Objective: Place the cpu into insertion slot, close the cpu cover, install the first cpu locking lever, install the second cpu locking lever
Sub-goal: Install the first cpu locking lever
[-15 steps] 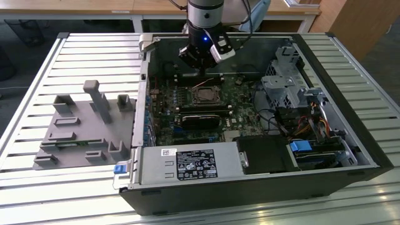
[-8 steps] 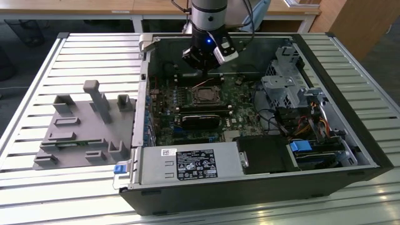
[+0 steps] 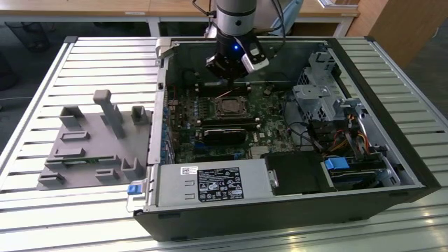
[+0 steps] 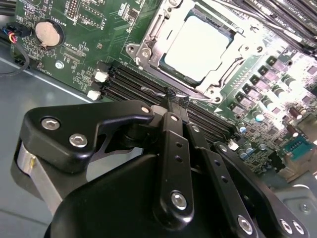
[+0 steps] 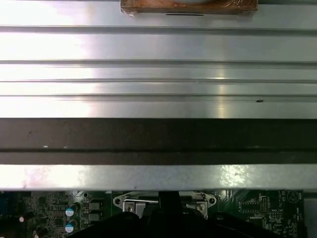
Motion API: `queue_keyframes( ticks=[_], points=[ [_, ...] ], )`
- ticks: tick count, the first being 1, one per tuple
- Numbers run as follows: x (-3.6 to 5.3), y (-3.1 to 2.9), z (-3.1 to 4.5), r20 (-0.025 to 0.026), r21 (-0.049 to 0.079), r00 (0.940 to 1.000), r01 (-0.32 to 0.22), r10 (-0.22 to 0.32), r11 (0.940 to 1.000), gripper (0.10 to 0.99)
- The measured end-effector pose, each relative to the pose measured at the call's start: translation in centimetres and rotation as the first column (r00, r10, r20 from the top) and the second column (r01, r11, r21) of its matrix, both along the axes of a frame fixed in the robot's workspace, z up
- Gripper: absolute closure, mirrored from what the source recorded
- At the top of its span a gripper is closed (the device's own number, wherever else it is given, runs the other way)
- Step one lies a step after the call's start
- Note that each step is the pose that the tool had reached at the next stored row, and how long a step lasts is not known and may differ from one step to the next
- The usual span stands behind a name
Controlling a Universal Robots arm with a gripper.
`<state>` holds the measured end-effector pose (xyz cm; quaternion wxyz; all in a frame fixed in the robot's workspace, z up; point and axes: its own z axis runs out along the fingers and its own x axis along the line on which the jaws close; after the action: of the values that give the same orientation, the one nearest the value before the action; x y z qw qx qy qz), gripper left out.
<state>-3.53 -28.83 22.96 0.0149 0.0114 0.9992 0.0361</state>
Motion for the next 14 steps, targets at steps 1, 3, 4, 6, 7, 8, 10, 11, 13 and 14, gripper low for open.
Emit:
queue_keyframes(
  ticks=[1, 3, 4, 6, 7, 8, 10, 11, 13, 14],
  points=[
    [0.03, 0.03, -0.05, 0.0000, 0.000, 1.0000, 0.000, 0.000, 1.0000, 0.980],
    [0.08, 0.11, -0.12, 0.0000, 0.000, 1.0000, 0.000, 0.000, 1.0000, 0.980],
    [0.11, 0.15, -0.16, 0.0000, 0.000, 1.0000, 0.000, 0.000, 1.0000, 0.980],
    [0.17, 0.23, -0.22, 0.0000, 0.000, 1.0000, 0.000, 0.000, 1.0000, 0.980],
    [0.20, 0.27, -0.25, 0.0000, 0.000, 1.0000, 0.000, 0.000, 1.0000, 0.980],
    [0.23, 0.31, -0.28, 0.0000, 0.000, 1.0000, 0.000, 0.000, 1.0000, 0.980],
    [0.29, 0.37, -0.34, 0.0000, 0.000, 1.0000, 0.000, 0.000, 1.0000, 0.980],
    [0.32, 0.39, -0.37, 0.0002, 0.000, 1.0000, 0.000, 0.000, 1.0000, 0.980],
    [0.38, 0.42, -0.43, 0.0000, 0.000, 1.0000, 0.000, 0.000, 1.0000, 0.980],
    [0.42, 0.43, -0.48, 0.0000, 0.000, 1.0000, 0.000, 0.000, 1.0000, 0.980]
  ],
)
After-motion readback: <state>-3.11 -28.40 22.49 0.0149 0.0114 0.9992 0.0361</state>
